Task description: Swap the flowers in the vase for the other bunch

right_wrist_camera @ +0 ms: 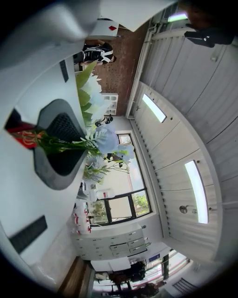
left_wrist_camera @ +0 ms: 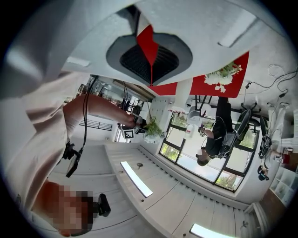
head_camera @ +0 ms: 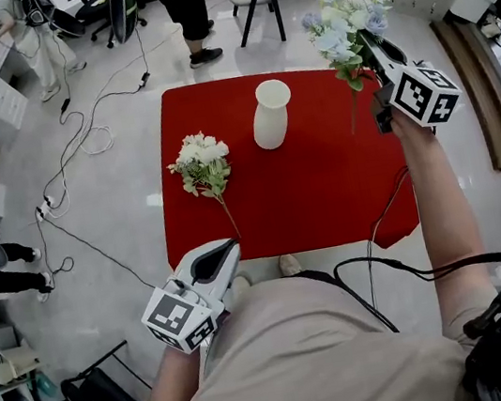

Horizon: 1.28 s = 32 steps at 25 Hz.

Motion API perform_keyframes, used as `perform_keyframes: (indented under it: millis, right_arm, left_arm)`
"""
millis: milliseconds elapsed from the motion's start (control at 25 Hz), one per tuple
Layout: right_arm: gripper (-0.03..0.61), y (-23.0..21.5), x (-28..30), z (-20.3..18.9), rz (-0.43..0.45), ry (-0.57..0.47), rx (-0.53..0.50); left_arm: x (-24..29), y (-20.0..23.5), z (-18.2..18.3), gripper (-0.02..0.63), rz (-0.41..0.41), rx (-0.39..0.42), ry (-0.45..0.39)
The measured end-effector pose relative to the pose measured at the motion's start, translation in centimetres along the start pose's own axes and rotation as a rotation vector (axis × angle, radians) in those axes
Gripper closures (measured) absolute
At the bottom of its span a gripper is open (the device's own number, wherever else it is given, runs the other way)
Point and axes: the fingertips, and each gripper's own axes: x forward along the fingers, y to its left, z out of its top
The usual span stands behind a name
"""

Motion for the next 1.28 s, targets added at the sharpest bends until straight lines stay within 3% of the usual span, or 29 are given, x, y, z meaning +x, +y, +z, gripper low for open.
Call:
perform_keyframes:
  millis: [560, 1280]
  right_arm:
    - [0.532, 6.8, 5.5, 6.1, 0.130, -0.200, 0.002]
    - [0.532, 9.7, 9.6, 3.4, 0.192, -0.291, 0.017]
  left_arm:
    - [-2.8, 1.7, -0.4, 0.606, 0.127, -0.027, -0.034]
    - [-4.7, 2.1, -1.0, 0.606, 0.253, -0.064, -0.036]
